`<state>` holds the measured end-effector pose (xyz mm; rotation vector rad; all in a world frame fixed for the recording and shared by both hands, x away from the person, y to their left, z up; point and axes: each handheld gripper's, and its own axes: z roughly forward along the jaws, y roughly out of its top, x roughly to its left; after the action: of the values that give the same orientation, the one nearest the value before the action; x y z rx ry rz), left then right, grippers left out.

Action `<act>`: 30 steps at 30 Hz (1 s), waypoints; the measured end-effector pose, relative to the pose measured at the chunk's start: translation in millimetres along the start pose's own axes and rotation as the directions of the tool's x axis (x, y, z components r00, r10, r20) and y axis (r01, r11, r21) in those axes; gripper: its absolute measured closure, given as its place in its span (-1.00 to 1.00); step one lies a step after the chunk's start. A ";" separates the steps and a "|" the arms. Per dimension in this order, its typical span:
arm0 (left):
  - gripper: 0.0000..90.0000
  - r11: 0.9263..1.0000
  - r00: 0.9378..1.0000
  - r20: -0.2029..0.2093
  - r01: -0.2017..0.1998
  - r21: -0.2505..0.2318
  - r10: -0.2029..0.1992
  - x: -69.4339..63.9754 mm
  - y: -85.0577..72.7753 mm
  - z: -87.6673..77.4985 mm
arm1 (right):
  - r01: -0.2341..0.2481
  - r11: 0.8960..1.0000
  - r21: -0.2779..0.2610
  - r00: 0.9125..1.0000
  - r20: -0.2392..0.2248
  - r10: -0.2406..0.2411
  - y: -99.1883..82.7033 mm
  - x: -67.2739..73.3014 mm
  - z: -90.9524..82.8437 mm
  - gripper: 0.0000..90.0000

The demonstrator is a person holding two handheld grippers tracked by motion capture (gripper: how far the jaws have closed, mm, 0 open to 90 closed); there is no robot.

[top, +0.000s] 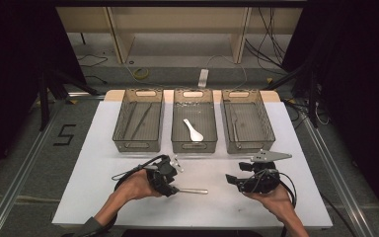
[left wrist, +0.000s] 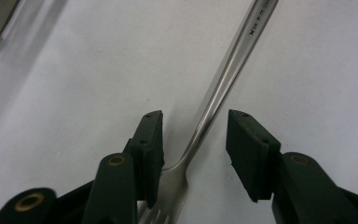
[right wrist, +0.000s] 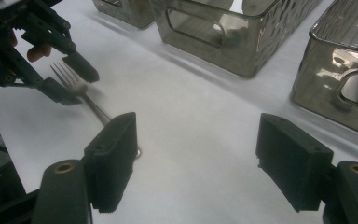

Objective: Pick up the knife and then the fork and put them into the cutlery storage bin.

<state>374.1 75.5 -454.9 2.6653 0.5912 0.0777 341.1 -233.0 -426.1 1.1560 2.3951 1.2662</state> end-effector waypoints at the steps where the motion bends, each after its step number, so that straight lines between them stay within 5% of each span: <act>1: 0.27 1.000 1.000 0.000 -0.005 0.004 0.005 -0.4 0.8 1.9 | 0.000 1.000 0.001 1.000 -0.001 0.000 0.1 0.1 0.0 -0.33; 13: 0.52 0.996 0.999 -0.001 -0.038 0.079 0.038 -3.9 5.8 11.2 | 0.000 1.000 0.004 1.000 0.004 0.000 -0.1 -0.1 -0.3 -0.32; 30: 0.67 0.995 0.999 0.002 -0.037 0.092 0.037 -6.0 7.4 11.8 | 0.001 1.000 0.002 1.000 0.004 -0.001 0.1 -0.2 -0.5 -0.30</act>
<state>373.2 62.5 -462.6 2.7663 0.5582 0.0621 341.1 -233.5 -425.8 1.1573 2.3944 1.2599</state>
